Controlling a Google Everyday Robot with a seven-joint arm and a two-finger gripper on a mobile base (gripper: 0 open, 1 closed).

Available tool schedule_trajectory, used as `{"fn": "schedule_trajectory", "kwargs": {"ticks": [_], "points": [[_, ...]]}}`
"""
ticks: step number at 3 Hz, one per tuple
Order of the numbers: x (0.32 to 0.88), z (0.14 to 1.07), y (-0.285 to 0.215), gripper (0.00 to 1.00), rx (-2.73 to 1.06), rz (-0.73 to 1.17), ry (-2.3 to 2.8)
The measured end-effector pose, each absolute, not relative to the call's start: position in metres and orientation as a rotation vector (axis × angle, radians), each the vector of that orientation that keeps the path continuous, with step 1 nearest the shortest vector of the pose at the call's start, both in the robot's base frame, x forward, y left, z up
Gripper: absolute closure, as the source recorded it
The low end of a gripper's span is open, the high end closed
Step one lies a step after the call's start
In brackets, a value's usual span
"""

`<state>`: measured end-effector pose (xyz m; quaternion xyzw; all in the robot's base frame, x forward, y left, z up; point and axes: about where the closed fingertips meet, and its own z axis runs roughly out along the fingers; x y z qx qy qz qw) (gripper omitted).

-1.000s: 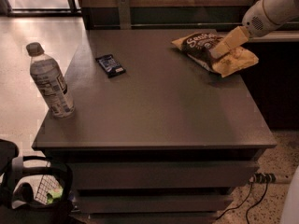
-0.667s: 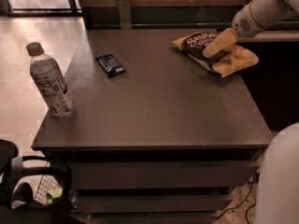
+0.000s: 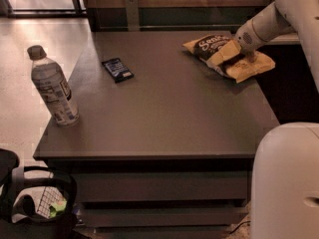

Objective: Move brown chip bag near blue plastic bottle

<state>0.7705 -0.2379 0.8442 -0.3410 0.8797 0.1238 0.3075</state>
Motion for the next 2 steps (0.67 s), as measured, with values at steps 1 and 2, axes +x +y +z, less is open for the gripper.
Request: {"fn": "schedule_trajectory", "kwargs": {"ticks": [1, 2], "points": [[0.7711, 0.8417, -0.2359, 0.25, -0.906, 0.329, 2.329], [0.7722, 0.8379, -0.2332, 0.49, -0.910, 0.334, 2.331]]}}
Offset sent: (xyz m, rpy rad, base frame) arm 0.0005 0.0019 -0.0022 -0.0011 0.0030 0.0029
